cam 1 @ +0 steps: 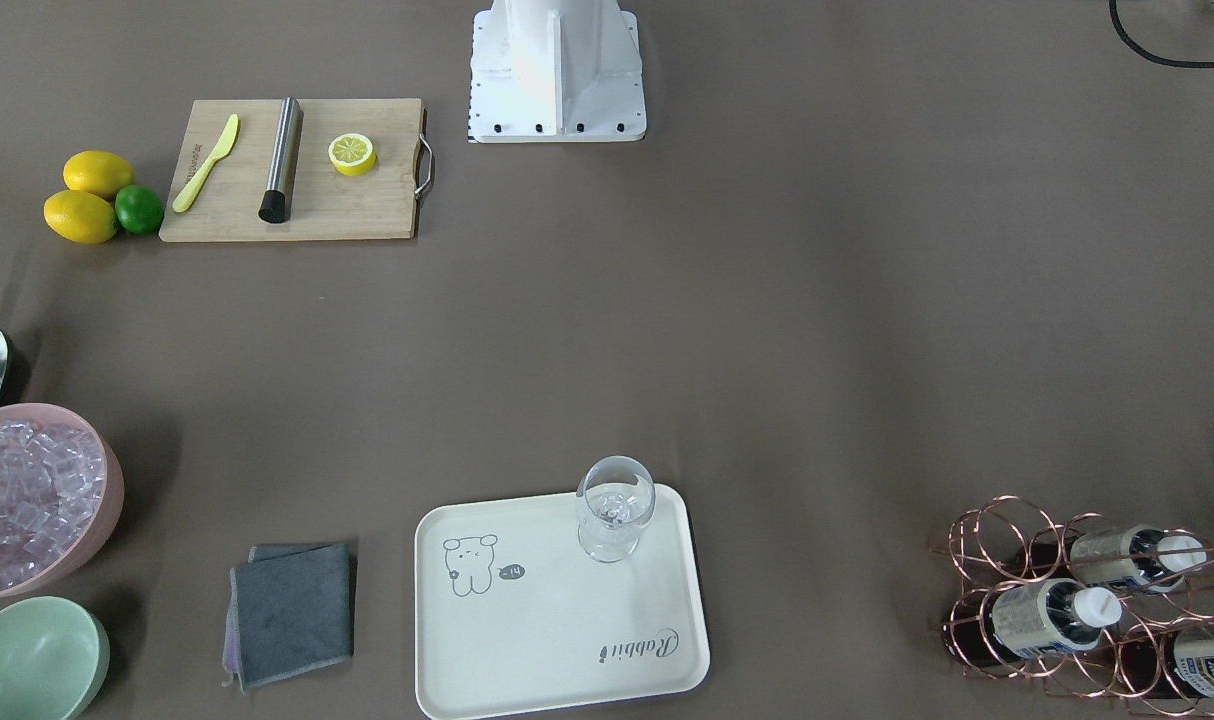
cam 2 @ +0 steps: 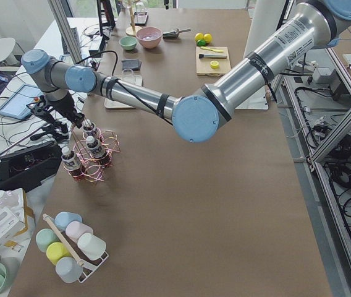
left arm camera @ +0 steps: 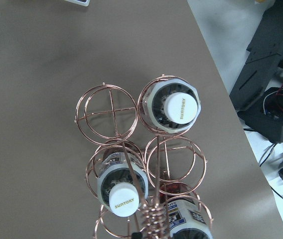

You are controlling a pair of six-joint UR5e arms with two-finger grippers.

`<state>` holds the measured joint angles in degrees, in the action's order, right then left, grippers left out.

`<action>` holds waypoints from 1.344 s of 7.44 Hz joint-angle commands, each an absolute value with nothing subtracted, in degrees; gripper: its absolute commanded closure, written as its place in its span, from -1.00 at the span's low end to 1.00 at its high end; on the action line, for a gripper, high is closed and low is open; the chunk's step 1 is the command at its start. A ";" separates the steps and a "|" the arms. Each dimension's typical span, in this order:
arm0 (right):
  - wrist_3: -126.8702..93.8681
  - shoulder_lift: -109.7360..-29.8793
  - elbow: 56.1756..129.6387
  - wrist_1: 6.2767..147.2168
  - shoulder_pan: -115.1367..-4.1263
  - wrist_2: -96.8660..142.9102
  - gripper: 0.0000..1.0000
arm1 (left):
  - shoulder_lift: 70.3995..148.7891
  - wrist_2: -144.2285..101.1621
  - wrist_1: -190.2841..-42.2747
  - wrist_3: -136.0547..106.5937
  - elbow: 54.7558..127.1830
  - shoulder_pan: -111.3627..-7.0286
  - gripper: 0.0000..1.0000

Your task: Take tea from basket to plate

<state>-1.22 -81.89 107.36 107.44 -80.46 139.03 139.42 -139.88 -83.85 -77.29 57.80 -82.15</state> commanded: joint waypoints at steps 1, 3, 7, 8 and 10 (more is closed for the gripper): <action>-5.87 -81.83 108.01 107.23 -79.81 138.96 -1.00 | 139.74 -143.08 -80.97 -77.87 61.85 -84.98 1.00; -5.98 -81.91 108.63 107.23 -79.54 138.69 -1.00 | 138.35 -145.01 -69.06 -79.18 76.29 -85.69 1.00; -6.06 -82.00 109.51 107.31 -79.37 138.52 -1.00 | 127.22 -149.13 -54.41 -89.98 109.36 -84.99 1.00; -6.06 -82.00 109.60 107.40 -79.28 138.52 -1.00 | 125.00 -151.85 -54.32 -93.48 112.56 -84.82 1.00; -6.06 -82.09 109.86 107.40 -79.28 138.52 -1.00 | 123.58 -152.05 -54.40 -108.29 119.93 -76.78 1.00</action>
<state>-6.06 -82.00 109.65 107.39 -79.30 138.52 125.38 -151.31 -54.48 -96.53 113.28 -82.92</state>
